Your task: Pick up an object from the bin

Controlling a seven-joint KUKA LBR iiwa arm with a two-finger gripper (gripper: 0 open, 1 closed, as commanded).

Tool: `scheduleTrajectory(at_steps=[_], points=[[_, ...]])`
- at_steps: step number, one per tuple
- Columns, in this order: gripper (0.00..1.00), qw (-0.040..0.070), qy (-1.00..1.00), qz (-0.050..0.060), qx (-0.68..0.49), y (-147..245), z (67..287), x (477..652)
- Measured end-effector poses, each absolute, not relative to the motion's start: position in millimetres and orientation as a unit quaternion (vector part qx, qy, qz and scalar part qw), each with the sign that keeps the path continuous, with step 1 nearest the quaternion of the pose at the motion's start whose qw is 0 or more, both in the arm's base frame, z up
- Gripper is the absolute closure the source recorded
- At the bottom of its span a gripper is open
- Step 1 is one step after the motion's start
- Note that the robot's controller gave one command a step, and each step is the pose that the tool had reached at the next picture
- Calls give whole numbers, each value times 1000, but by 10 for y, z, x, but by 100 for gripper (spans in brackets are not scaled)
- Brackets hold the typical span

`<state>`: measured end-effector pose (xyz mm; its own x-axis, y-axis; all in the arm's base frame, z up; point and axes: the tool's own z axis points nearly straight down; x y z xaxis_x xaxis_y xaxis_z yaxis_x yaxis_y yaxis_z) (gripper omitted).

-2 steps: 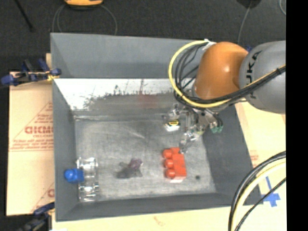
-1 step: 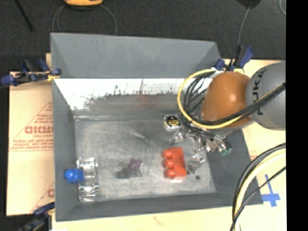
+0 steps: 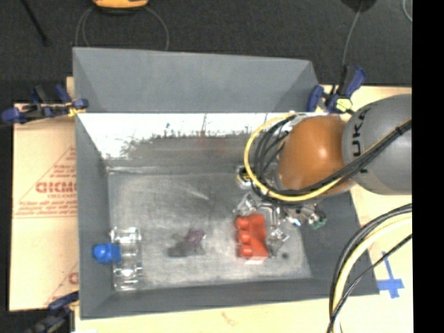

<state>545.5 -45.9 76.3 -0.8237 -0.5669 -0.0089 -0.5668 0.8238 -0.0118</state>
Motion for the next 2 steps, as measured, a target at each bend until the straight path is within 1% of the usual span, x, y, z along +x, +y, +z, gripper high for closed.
scheduleTrajectory(at_steps=[1, 2], points=[[100, 11, 955, -4, -298, -443, 777, 5479], [100, 5, 935, -2, -354, -303, 2353, 5447]])
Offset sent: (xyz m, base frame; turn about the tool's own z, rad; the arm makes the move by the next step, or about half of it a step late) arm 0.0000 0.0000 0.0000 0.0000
